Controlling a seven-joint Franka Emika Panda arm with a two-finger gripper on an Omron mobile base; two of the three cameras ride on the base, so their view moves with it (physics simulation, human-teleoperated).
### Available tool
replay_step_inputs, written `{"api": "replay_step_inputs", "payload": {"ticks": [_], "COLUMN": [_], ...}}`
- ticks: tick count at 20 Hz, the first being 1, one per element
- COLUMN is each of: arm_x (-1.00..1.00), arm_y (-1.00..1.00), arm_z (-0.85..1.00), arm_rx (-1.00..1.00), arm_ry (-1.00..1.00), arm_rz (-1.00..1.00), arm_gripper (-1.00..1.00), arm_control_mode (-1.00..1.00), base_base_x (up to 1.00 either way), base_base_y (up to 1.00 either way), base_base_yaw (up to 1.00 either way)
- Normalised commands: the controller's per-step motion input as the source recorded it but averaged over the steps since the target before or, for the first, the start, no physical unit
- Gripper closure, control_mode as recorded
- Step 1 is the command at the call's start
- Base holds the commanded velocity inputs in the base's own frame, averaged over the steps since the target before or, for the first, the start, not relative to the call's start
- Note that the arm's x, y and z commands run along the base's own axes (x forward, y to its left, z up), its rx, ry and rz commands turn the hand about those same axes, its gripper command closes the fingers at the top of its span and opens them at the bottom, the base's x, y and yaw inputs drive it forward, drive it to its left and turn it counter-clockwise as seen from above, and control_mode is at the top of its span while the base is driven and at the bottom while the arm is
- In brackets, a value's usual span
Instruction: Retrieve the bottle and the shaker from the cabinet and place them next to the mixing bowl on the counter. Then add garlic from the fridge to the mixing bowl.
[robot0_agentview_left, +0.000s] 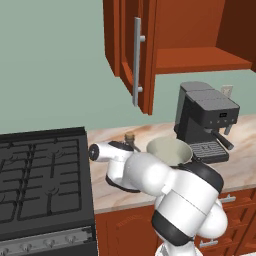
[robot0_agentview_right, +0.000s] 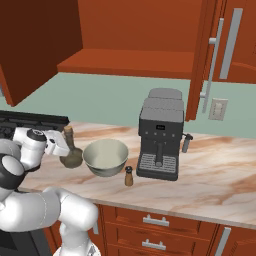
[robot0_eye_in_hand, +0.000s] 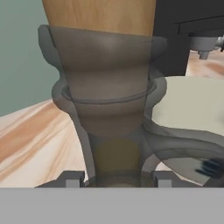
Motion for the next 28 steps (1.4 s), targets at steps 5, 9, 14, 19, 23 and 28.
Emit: {"api": "replay_step_inputs", "payload": {"ticks": [5,9,14,19,23,28], "arm_x": [0.00,0.00,0.00,0.00,-0.09,-0.10], "arm_y": [0.00,0.00,-0.01,0.00,0.09,0.32], "arm_z": [0.00,0.00,0.00,0.00,0.00,0.00], "arm_rx": [0.00,0.00,0.00,-0.01,-0.02,-0.04], "arm_ry": [0.00,0.00,0.00,0.00,0.00,0.00], "arm_rz": [0.00,0.00,0.00,0.00,0.00,0.00], "arm_gripper": [-1.00,-1.00,-1.00,-1.00,-1.00,-1.00], "arm_control_mode": [-1.00,-1.00,-1.00,-1.00,-1.00,-1.00], "base_base_x": [0.00,0.00,0.00,0.00,0.00,0.00], "base_base_y": [0.00,0.00,0.00,0.00,0.00,0.00], "base_base_yaw": [0.00,0.00,0.00,0.00,0.00,0.00]}}
